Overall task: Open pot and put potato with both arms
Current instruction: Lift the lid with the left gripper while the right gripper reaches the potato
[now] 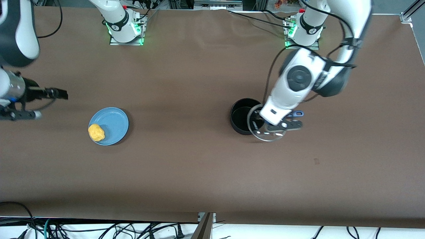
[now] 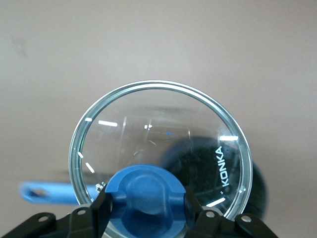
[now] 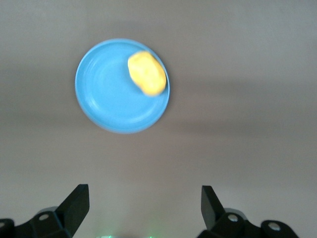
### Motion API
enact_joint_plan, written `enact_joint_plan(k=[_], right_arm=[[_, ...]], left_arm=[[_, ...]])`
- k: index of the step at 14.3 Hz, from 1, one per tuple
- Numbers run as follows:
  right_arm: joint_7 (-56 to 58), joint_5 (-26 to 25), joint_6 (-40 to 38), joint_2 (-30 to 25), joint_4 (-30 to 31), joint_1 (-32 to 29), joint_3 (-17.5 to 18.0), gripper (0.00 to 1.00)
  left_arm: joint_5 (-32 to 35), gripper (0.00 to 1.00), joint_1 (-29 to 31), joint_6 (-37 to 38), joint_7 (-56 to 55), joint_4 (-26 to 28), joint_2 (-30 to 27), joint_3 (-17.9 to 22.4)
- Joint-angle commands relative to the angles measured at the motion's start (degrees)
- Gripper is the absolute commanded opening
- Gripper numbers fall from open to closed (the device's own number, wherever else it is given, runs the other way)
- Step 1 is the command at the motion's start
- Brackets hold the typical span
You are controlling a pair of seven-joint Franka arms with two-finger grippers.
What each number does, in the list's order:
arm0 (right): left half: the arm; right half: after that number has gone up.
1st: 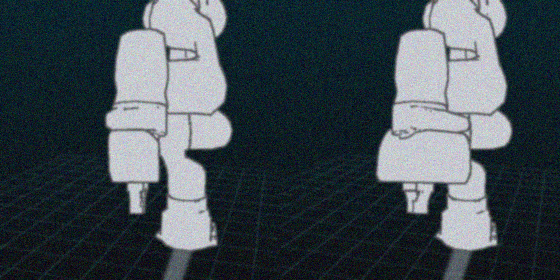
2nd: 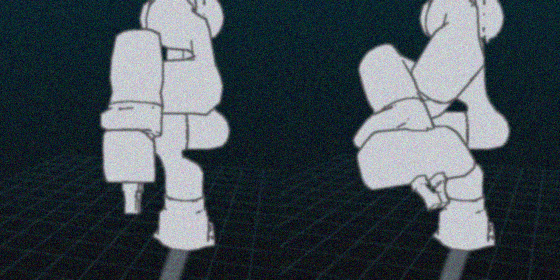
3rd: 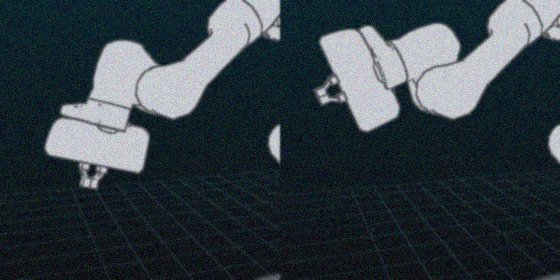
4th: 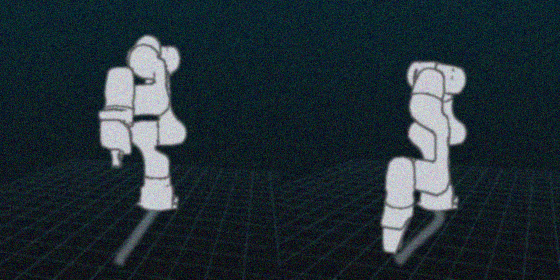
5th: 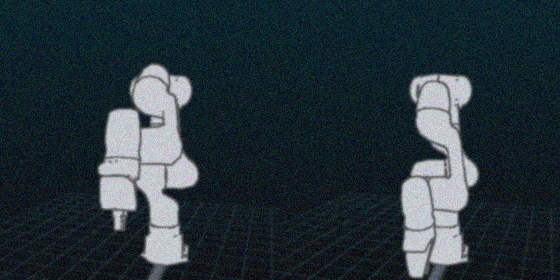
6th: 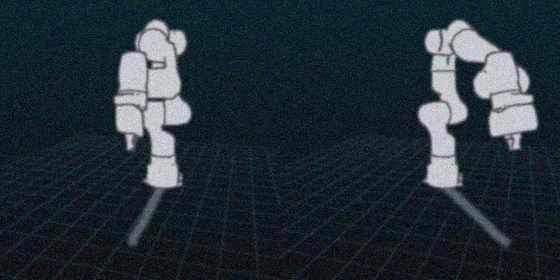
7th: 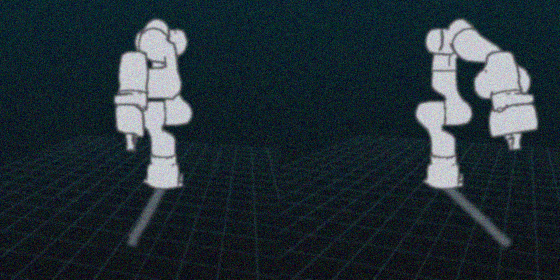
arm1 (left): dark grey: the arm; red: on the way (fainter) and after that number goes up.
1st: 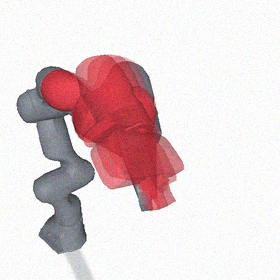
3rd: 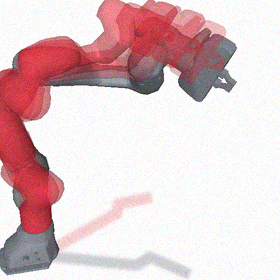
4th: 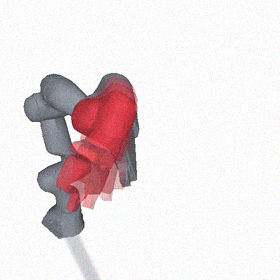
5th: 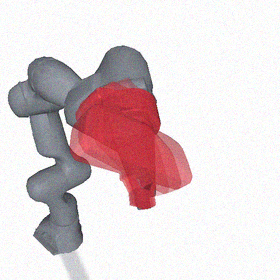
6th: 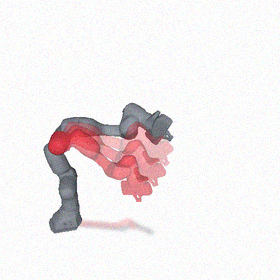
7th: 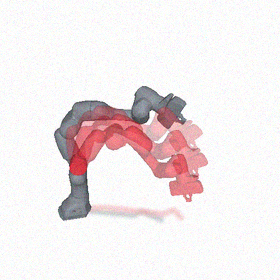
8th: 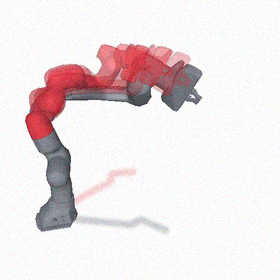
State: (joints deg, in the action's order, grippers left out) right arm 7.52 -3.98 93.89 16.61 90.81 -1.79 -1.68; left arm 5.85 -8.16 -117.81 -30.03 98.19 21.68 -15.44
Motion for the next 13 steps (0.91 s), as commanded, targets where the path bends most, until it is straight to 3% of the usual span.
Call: enact_joint_plan(k=[1,4,6,13], right_arm=[[4.34,-0.15,7.77,9.38,-1.43,-0.23,0.18,1.0],[4.87,-0.15,17.08,14.93,1.11,-0.23,0.27,1.0],[4.88,0.03,26.03,15.3,8.2,-0.14,0.53,1.0],[4.88,-0.06,35.56,15.03,16.14,-0.14,0.71,1.0]], left_arm=[[-1.81,0.54,7.09,1.26,16.62,-0.1,-1.12,1.89],[-2.16,0.54,7.72,1.35,29.9,0.33,-1.29,9.7],[-2.16,0.54,9.04,1.35,38.34,0.77,-0.77,13.84],[-2.16,0.56,11.94,-2.32,42.07,2.09,6.08,20.09]])
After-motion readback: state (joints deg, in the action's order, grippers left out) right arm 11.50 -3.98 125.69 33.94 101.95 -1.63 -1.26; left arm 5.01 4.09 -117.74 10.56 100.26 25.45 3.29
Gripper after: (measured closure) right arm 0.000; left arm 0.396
